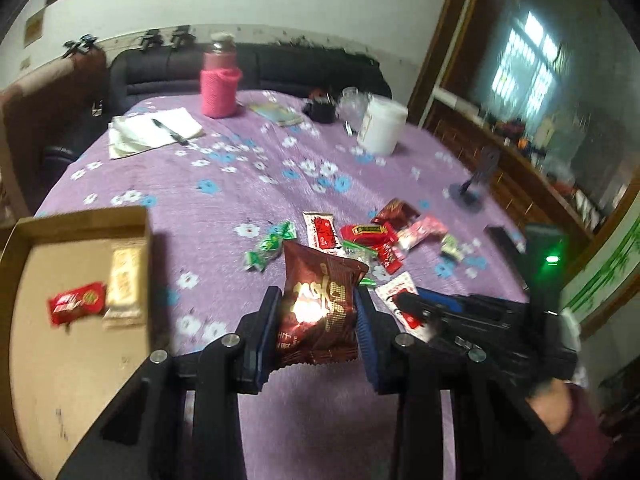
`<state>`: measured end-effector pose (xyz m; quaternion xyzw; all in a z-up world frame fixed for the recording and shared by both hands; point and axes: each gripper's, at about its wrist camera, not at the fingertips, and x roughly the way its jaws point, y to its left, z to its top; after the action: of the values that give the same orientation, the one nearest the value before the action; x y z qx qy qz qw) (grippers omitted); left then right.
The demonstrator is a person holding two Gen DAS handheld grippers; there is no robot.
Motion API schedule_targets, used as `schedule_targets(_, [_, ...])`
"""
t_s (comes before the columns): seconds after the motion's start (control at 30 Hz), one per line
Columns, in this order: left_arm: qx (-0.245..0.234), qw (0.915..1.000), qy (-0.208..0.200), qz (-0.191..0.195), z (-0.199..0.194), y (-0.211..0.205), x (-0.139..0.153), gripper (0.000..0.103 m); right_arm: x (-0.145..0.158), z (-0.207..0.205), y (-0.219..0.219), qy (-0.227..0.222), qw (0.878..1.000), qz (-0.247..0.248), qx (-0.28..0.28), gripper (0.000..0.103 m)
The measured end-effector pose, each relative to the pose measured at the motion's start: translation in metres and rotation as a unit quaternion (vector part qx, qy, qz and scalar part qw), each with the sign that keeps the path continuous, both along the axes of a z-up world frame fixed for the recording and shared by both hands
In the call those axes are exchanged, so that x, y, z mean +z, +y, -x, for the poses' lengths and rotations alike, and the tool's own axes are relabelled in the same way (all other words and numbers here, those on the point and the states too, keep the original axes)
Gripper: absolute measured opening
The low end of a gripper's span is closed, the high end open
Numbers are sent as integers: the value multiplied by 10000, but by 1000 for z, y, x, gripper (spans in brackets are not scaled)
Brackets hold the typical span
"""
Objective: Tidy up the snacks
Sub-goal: 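Carry the brown wrapper and white-red packet over the box with both tools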
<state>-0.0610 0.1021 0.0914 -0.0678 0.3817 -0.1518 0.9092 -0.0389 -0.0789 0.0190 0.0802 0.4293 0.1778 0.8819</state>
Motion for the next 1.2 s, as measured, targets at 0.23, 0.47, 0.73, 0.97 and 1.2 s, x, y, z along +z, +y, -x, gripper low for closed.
schedule_targets(0.23, [450,9970,-328,532,48,45,17,35,-6,-4,-9,235,9975,-648,138,49])
schedule_targets(0.47, [677,9942,-528,653,82,74,22,35,-4,3,-8,316,9979,-567,4,53])
schedule_targets(0.73, [912,9911,-540,802,91,99,17,35,-1,14,29,-6,9943,1065,-104,28])
schedule_targets(0.97, [1338,9856,-459,925,96,140,6,35,29,26,30,-243,9971,719,-4,29])
schedule_targets(1.2, [1682,9811,-400,865,94,180,6,35,71,33,74,-460,9966,227,641,29])
